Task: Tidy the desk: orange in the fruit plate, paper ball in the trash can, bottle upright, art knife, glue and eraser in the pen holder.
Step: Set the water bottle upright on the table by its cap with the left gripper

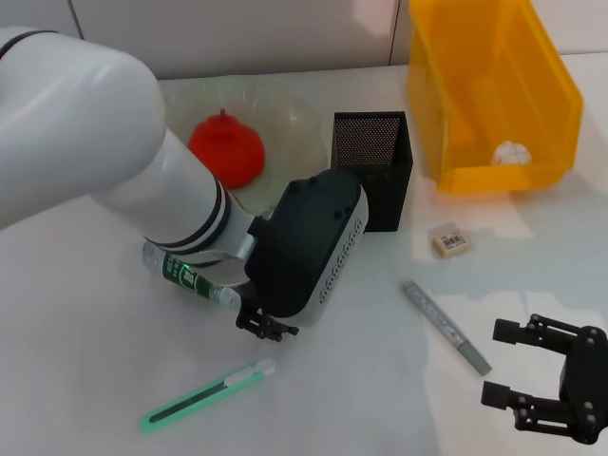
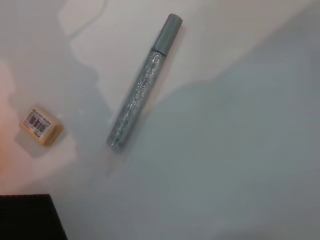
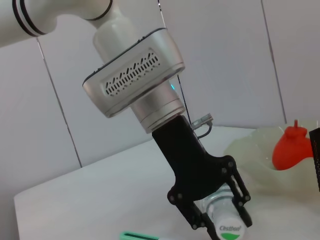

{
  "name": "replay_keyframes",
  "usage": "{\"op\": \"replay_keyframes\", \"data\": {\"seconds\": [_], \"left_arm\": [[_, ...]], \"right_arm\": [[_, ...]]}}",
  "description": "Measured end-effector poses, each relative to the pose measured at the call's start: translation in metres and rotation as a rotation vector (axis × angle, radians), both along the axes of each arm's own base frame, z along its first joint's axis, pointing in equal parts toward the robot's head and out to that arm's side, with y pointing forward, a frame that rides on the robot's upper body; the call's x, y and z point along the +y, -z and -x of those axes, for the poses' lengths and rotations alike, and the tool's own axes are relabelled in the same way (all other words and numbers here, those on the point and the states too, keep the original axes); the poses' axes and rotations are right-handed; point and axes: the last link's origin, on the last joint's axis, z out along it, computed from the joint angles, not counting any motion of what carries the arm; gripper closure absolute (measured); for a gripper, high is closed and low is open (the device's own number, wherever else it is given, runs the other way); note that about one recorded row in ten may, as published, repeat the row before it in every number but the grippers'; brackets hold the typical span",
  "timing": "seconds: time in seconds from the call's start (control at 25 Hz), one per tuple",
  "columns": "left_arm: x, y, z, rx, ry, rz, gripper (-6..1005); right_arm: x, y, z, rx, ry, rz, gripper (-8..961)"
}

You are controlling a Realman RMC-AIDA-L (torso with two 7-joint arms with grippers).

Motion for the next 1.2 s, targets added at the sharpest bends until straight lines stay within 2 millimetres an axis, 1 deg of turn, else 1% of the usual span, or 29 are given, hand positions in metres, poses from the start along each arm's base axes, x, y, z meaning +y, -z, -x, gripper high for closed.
{"op": "replay_keyframes", "data": {"seconds": [0.16,0.28,0.44,0.52,0.64,0.76,0.8,0.84,1.0,1.2], "left_arm": [[0.000,0.000,0.000,0.010,0.008,0.005,538],[-0.001,-0.002,-0.006,0.003,0.007,0.008,561],[-0.003,-0.011,-0.015,-0.015,-0.035,0.013,569],[-0.004,-0.019,-0.020,-0.027,-0.070,0.024,569],[-0.008,-0.037,-0.028,-0.089,-0.127,0.048,569],[-0.005,-0.053,-0.028,-0.146,-0.180,0.046,569],[0.000,-0.066,-0.024,-0.197,-0.231,0.029,569],[0.000,-0.066,-0.024,-0.197,-0.231,0.029,569],[0.006,-0.088,-0.016,-0.307,-0.311,0.013,569],[0.012,-0.109,-0.002,-0.380,-0.389,-0.030,568]], "right_arm": [[0.000,0.001,0.000,0.000,0.001,0.001,170],[0.001,0.001,0.000,-0.002,0.004,0.003,170],[0.001,0.001,0.000,-0.001,0.009,0.006,170],[0.001,0.001,0.000,0.000,0.010,0.005,170],[0.001,0.000,0.000,0.001,0.009,0.005,170],[0.003,0.000,0.001,0.001,0.005,0.005,170],[0.004,0.001,0.001,0.001,0.004,0.005,170],[0.004,0.001,0.001,0.001,0.004,0.005,170],[0.006,0.000,0.002,0.000,0.000,0.004,170],[0.010,0.001,0.005,0.005,-0.003,0.016,171]]}}
